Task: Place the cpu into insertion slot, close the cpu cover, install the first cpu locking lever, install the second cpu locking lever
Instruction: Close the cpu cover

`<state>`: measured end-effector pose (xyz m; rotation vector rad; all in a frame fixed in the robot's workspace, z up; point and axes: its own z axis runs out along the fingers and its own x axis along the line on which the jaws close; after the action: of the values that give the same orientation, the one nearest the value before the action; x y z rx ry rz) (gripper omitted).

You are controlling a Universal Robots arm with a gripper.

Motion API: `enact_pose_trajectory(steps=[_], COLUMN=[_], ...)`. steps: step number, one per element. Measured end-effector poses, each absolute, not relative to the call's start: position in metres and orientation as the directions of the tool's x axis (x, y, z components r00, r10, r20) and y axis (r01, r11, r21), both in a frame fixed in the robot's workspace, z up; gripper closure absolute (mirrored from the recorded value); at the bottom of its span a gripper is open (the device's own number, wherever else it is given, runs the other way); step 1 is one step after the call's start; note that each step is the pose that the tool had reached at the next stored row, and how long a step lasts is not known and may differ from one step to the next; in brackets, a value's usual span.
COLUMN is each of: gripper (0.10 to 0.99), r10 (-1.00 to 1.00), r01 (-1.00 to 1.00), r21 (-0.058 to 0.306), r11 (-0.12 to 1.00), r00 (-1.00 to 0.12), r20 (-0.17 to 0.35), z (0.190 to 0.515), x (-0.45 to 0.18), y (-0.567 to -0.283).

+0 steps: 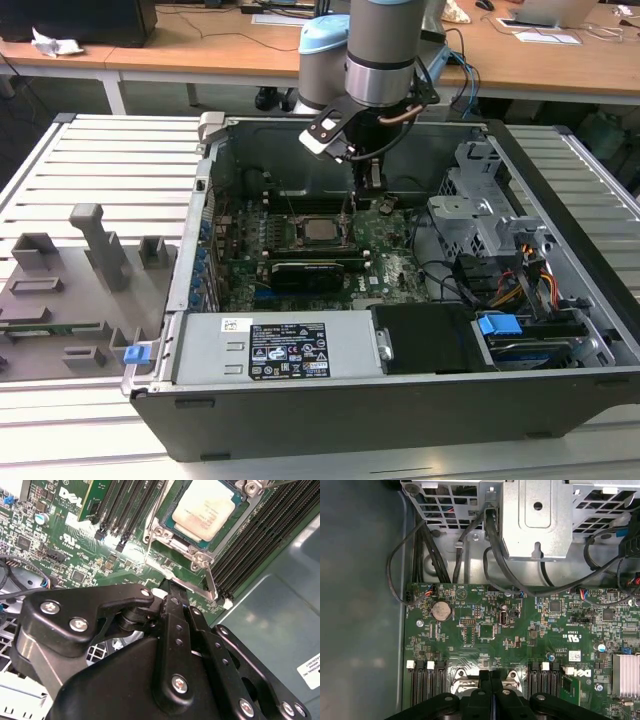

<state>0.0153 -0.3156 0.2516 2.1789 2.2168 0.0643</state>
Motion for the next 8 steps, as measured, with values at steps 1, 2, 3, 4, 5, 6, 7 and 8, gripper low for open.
enact_pose_trajectory(steps=[1, 2, 3, 4, 5, 6, 7, 8], gripper=[0.980, 0.980, 0.980, 0.980, 0.980, 0.980, 0.980, 0.980], r10=[1.000, 1.000, 1.000, 1.000, 1.000, 1.000, 1.000, 1.000], r01=[0.998, 0.998, 0.998, 0.998, 0.998, 0.998, 0.998, 0.998], r21=[0.052, 0.052, 0.052, 0.052, 0.052, 0.052, 0.052, 0.052], r11=[0.017, 0.017, 0.017, 0.017, 0.017, 0.017, 0.017, 0.017], r00=[-0.017, -0.017, -0.017, -0.017, -0.017, -0.017, -0.017, -0.017], r20=[0.006, 0.006, 0.006, 0.006, 0.006, 0.006, 0.006, 0.006], z=[0.2516, 0.2516, 0.2516, 0.2516, 0.2516, 0.2516, 0.2516, 0.2516], x=[0.0148, 0.0144, 0.0140, 0.0136, 0.0132, 0.0128, 0.0125, 0.0122], y=[-0.3156, -0.3157, -0.3157, -0.3157, -0.3157, -0.3157, -0.3157, -0.3157])
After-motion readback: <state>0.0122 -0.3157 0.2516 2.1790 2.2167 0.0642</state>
